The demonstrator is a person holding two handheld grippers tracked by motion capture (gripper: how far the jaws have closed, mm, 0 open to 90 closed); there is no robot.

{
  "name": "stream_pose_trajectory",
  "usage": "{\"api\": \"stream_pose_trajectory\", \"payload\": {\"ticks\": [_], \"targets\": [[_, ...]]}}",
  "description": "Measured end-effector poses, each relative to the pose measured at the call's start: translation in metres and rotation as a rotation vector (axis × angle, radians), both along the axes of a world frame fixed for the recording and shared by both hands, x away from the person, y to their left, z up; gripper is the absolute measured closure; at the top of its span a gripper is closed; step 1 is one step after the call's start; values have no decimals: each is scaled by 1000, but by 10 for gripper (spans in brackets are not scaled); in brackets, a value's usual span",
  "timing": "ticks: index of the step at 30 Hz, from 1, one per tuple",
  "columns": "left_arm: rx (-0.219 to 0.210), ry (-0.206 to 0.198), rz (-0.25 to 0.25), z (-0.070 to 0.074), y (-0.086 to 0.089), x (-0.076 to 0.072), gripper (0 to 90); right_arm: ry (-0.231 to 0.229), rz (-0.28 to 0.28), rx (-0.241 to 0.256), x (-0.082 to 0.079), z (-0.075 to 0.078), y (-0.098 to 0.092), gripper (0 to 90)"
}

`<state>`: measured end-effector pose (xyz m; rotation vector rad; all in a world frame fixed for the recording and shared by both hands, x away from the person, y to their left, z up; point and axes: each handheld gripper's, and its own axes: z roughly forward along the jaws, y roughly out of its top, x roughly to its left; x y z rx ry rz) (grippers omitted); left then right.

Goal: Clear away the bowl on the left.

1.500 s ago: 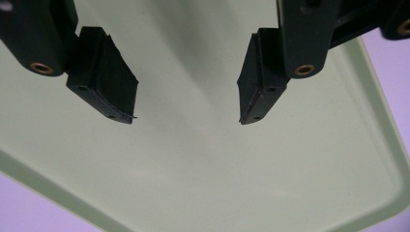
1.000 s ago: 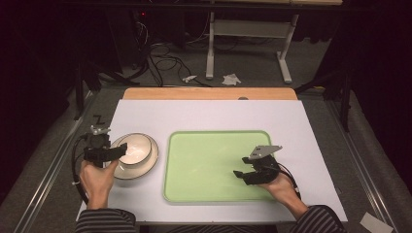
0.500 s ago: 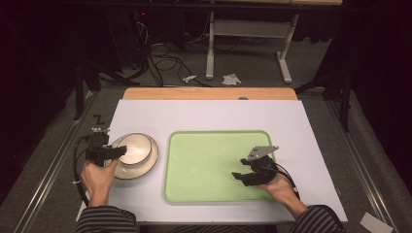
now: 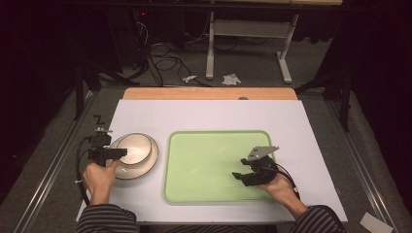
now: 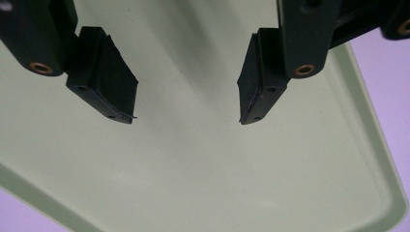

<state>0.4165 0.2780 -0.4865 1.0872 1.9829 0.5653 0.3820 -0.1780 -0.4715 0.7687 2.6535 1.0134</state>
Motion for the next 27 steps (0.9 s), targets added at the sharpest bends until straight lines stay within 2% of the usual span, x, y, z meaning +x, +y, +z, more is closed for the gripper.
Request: {"api": "stream_pose_trajectory", "payload": {"ticks": [6, 9, 13, 14, 17, 20, 24, 27], "targets": [[-14, 24, 3, -3, 0, 3, 559, -7, -6, 5, -1, 0, 0, 405], [-41, 21, 11, -3, 2, 5, 609, -5, 10, -4, -1, 0, 0, 406], [-37, 18, 7, -4, 1, 4, 676, -11, -5, -2, -1, 1, 0, 407], [-61, 18, 7, -4, 1, 6, 695, -9, -2, 7, -1, 1, 0, 407], [-47, 27, 1, -5, -1, 7, 750, -8, -10, 7, -1, 0, -1, 405], [-91, 31, 23, -5, 3, 8, 795, -10, -26, 14, -3, 0, -1, 399], [-126, 27, 31, -4, 5, 9, 815, -15, -17, 7, -4, -1, 2, 396], [-133, 27, 25, -3, 4, 9, 824, -16, 0, -12, -5, -3, 6, 391]]}}
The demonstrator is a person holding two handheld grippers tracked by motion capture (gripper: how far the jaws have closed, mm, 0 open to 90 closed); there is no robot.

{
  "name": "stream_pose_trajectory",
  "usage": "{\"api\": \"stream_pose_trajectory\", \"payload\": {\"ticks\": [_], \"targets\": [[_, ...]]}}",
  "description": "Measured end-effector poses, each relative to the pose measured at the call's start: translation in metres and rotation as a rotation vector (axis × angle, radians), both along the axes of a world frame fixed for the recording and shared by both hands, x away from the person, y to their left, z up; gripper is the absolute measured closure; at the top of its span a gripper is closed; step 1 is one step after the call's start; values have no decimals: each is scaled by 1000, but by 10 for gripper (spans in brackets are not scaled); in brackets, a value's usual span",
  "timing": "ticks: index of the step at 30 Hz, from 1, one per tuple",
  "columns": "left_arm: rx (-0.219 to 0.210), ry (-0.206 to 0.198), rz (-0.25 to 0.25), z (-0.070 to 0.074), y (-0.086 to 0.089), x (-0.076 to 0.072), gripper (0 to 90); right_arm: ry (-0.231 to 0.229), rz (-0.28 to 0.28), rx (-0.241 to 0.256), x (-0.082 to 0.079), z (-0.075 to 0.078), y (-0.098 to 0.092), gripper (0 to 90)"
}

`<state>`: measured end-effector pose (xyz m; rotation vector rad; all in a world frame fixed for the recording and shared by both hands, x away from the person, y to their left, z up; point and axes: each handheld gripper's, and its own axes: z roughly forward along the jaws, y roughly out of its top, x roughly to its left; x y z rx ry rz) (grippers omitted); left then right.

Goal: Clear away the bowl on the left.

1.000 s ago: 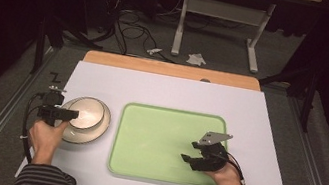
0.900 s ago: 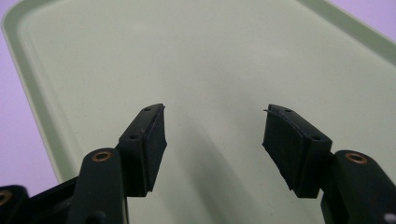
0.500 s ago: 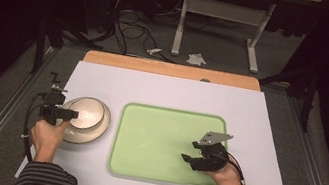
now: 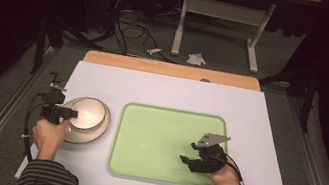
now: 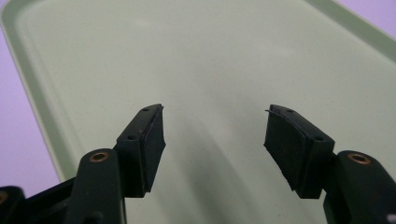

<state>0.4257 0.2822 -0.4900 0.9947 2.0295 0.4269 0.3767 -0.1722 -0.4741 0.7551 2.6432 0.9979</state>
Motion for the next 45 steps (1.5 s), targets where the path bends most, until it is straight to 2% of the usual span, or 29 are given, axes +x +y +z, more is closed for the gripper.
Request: {"api": "stream_pose_trajectory", "payload": {"ticks": [3, 9, 13, 15, 18, 20, 22, 24, 26, 30, 33, 35, 38, 40, 42, 45], "targets": [[-22, 7, 3, 1, 1, 1, 825, 2, 2, 7, -1, 1, -2, 391], [-38, -7, 5, 3, 1, 0, 824, -22, -37, 8, 2, 2, -4, 391], [-23, -19, 0, 4, 0, 0, 824, -30, -27, 3, 0, 2, -2, 393], [-31, -26, -2, 5, 0, -1, 824, -32, -28, 21, 0, 3, -2, 395], [-38, -37, 4, 8, 1, -2, 824, -25, -32, 12, -1, 2, -1, 395], [-58, -50, 1, 11, 1, -3, 825, -20, -16, 20, -3, 1, 0, 396], [-57, -63, 0, 14, 0, -3, 825, -31, -1, 0, -5, 0, 3, 397], [-62, -65, -8, 14, -1, -2, 825, -26, 4, 5, -5, 0, 4, 400], [-54, -68, -11, 16, -1, -3, 825, -23, -4, 1, -4, 0, 4, 400], [-12, -84, -12, 21, -1, -6, 824, -28, -32, 18, -2, 3, 0, 405], [-20, -113, -5, 28, -3, -9, 825, -28, -36, 24, 0, 3, -3, 404], [-16, -130, -27, 34, -8, -11, 824, -23, -42, 28, -1, 3, -2, 402], [-2, -134, -41, 37, -14, -11, 824, -55, -24, 15, -4, 4, 0, 402], [6, -128, -47, 37, -15, -10, 825, -65, -31, 16, -6, 5, -3, 402], [11, -139, -47, 40, -16, -11, 825, -66, -48, 30, -6, 7, -9, 403], [-11, -161, -68, 46, -16, -14, 824, -60, -82, 68, -5, 9, -16, 404]]}}
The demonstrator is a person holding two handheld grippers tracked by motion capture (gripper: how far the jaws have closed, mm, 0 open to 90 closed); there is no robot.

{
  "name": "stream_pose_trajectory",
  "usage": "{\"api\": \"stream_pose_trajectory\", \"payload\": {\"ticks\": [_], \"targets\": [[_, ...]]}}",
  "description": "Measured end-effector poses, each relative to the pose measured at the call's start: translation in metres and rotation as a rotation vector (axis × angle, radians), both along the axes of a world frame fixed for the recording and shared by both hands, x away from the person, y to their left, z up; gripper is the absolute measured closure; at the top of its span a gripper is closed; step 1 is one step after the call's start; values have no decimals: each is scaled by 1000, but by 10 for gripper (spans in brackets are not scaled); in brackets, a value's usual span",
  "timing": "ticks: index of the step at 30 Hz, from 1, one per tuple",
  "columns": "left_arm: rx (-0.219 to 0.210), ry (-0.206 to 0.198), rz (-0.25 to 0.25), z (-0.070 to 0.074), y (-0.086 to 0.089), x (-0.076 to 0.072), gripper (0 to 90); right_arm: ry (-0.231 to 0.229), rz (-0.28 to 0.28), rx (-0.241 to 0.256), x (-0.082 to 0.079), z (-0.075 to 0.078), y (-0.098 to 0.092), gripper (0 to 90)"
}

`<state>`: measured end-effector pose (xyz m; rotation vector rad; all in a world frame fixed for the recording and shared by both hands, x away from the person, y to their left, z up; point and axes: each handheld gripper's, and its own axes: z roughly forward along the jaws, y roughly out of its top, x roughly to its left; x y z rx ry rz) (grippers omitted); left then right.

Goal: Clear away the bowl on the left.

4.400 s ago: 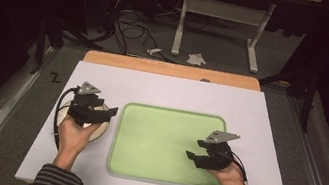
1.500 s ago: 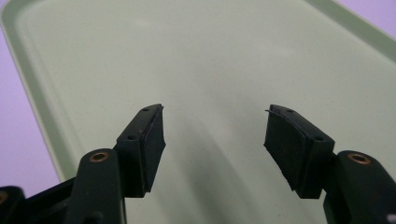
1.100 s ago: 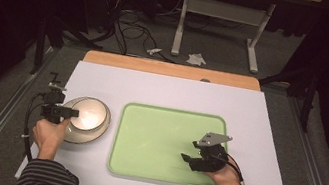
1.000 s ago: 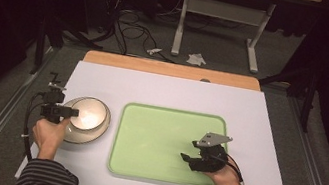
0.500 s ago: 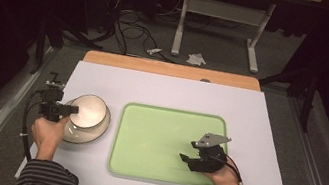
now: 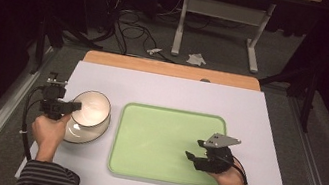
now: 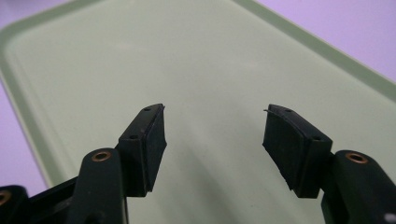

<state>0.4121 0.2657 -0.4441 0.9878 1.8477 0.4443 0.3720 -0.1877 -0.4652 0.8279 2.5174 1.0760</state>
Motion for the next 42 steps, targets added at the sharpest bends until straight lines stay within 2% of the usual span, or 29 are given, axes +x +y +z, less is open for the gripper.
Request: {"api": "stream_pose_trajectory", "payload": {"ticks": [1, 3, 5, 7, 8, 9, 11, 13, 14, 20, 23, 28, 32, 34, 38, 39, 42], "targets": [[-18, -6, -2, 1, 0, -1, 825, 12, 5, 19, 1, 0, -1, 403], [-29, -6, -13, 2, -1, -1, 825, 62, 16, 88, 3, 0, -2, 402], [-23, -5, -6, 3, 0, 2, 825, 52, 21, 89, 5, 0, -3, 403], [-18, -10, 4, 6, -1, 5, 825, 80, 23, 97, 7, 0, -4, 400], [-33, -13, -16, 9, -3, 3, 825, 83, 19, 91, 7, -1, -4, 400], [-45, -17, -21, 10, -4, 3, 825, 75, 5, 85, 5, -1, -5, 401], [-43, -23, -26, 12, -7, 2, 825, 65, 14, 88, 4, 0, -4, 401], [-24, -16, -46, 13, -11, 1, 825, 36, 10, 61, 2, 0, -2, 402], [-29, -21, -51, 14, -14, 1, 825, 26, 11, 49, 1, 0, -1, 401], [-36, -28, -126, 23, -36, 3, 825, -6, 6, 9, 0, -1, 0, 402], [-33, -26, -171, 25, -48, 1, 825, -4, 4, 12, 1, 0, 0, 402], [-44, -30, -208, 27, -58, -5, 824, -26, -19, 12, -4, 2, -4, 405], [-75, -38, -230, 30, -66, -1, 825, -79, -53, 22, -9, 6, -8, 411], [-85, -38, -244, 30, -71, 1, 825, -81, -65, 23, -9, 6, -11, 412], [-78, -29, -284, 30, -83, 6, 825, -68, -72, 19, -8, 4, -14, 411], [-76, -26, -291, 30, -84, 7, 825, -57, -70, 10, -8, 3, -14, 411], [-81, -16, -313, 29, -91, 9, 825, -70, -53, -25, -10, 3, -12, 413]]}}
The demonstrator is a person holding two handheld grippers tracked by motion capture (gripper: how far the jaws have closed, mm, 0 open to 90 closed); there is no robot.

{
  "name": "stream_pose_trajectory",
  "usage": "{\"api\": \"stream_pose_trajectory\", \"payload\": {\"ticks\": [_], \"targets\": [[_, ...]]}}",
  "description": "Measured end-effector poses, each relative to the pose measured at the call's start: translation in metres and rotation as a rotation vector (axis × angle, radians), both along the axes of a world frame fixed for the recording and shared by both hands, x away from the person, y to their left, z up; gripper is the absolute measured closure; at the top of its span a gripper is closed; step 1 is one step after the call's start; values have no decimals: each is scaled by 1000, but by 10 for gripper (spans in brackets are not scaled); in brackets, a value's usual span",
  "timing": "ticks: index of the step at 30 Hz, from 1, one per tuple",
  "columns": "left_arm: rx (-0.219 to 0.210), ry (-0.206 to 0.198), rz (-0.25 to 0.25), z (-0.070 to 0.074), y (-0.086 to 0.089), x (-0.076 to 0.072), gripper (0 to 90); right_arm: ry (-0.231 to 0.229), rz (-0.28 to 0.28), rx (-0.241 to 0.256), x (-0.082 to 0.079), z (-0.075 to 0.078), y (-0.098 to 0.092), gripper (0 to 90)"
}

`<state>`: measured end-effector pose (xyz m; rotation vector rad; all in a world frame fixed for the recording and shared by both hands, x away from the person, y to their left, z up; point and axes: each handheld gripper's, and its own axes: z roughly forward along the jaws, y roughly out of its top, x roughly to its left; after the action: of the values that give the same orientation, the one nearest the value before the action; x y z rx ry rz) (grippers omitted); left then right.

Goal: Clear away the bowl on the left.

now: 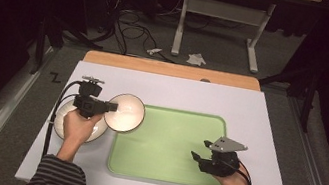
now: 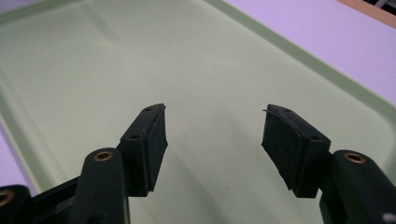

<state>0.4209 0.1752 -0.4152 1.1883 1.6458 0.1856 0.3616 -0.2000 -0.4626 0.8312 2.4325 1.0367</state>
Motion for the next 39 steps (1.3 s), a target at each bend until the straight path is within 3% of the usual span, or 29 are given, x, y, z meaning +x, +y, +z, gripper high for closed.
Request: {"api": "stream_pose_trajectory", "payload": {"ticks": [4, 10, 19, 27, 34, 39], "targets": [[20, 3, -27, -1, -10, 1, 825, -10, 19, -4, -2, 1, -2, 412], [15, 10, -90, -1, -30, 3, 824, 23, 16, -8, 0, 1, -9, 411], [29, 15, -164, -3, -59, 6, 824, 22, -12, -32, 4, 0, -23, 401], [32, 19, -205, -7, -76, 5, 823, 41, -65, -25, 11, -3, -34, 401], [36, 25, -216, -10, -89, 7, 824, 61, -50, -49, 9, -4, -32, 400], [44, 32, -208, -16, -100, 15, 823, 52, -79, -18, 12, -3, -37, 400]]}}
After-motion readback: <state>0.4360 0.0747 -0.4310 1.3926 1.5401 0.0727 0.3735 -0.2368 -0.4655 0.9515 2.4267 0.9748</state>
